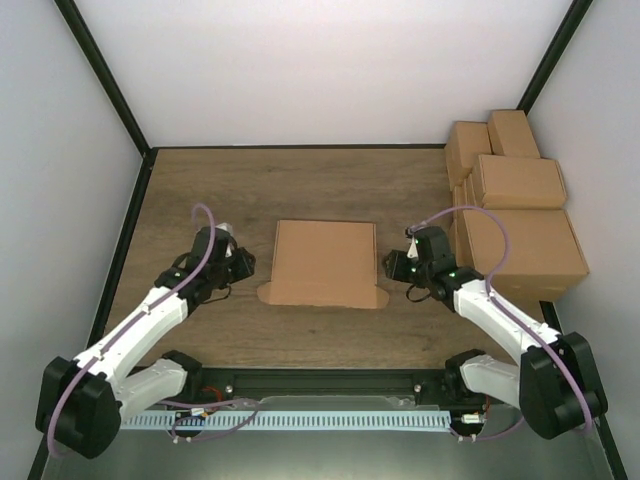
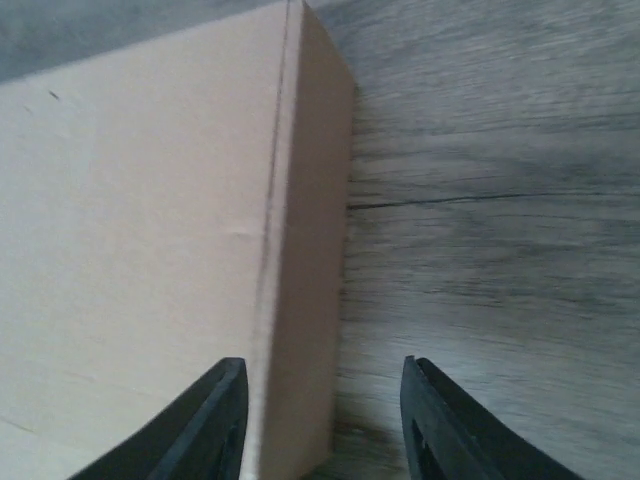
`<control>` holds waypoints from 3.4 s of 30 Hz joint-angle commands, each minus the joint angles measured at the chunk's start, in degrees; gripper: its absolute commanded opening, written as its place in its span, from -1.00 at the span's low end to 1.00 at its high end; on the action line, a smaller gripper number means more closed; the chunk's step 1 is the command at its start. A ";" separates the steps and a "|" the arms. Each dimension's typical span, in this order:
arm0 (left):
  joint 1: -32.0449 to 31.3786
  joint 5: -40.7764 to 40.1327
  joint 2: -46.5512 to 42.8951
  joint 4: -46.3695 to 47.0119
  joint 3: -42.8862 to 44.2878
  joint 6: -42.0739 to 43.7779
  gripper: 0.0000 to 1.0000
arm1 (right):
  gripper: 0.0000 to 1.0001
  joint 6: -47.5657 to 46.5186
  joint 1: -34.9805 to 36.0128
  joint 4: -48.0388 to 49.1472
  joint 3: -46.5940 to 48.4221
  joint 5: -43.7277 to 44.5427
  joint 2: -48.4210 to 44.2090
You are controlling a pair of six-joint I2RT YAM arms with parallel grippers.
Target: Fold the paper box
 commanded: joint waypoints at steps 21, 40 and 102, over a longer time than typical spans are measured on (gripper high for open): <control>0.33 13.99 24.08 11.16 1.75 5.28 -0.93 | -0.99 -1.29 0.09 4.92 -1.33 -11.56 11.82; 0.37 20.33 9.37 -1.28 9.10 4.93 -0.92 | -0.94 -3.89 0.12 -6.30 7.18 -20.82 1.26; 0.35 12.11 -5.52 -14.23 6.89 1.49 -0.54 | -0.27 2.97 0.09 -13.47 3.47 -11.91 -11.52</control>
